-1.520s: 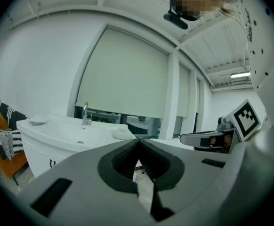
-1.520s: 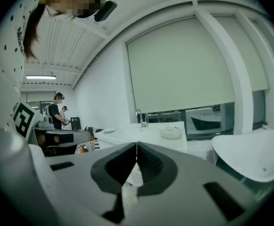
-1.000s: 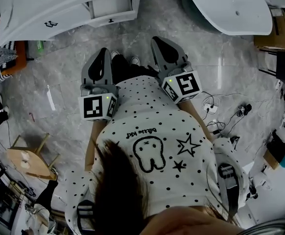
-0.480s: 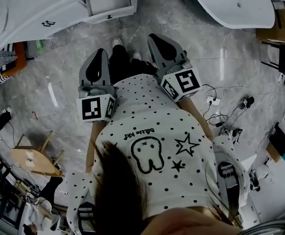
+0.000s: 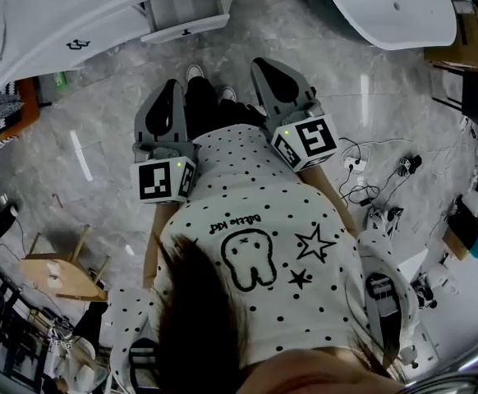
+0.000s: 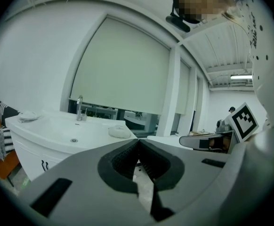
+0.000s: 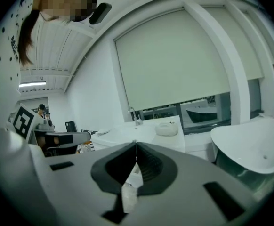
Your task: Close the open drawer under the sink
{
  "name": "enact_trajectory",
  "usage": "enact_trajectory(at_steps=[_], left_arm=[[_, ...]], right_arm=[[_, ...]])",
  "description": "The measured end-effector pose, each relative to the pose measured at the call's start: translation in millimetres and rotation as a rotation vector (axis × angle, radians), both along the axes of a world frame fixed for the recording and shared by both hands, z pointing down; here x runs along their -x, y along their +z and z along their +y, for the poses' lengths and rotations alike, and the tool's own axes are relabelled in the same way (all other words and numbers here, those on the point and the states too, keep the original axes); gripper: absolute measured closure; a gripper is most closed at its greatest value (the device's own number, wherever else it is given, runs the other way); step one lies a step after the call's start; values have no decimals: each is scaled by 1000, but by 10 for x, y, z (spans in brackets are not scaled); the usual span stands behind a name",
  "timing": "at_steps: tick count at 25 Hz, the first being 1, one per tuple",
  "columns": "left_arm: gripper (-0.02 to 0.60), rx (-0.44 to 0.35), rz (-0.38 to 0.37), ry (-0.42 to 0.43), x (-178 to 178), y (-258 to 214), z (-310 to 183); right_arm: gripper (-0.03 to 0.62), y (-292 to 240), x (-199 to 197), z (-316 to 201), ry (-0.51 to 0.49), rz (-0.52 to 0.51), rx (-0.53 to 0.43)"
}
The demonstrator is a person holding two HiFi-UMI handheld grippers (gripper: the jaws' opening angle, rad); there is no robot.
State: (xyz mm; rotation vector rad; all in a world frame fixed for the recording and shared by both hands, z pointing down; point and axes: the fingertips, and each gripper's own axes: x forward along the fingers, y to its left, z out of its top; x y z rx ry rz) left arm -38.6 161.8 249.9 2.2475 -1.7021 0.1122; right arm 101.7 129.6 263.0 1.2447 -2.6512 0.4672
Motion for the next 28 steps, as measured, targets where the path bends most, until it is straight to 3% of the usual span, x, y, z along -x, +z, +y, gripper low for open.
enact_trajectory(at_steps=[4, 10, 22, 28], left_arm=[[575, -11, 6, 25, 208, -21, -273], [575, -79, 32, 38, 583, -219, -749], [575, -60, 55, 7, 1208, -109, -1201], [575, -46, 62, -19, 1315, -29, -1313]], right_arm=[[579, -46, 182, -236, 36, 41, -39], [579, -169, 649, -586, 10, 95, -84], [579, -50, 1109, -1004, 52, 95, -54], [579, 24, 1127, -1145, 60, 97, -42]])
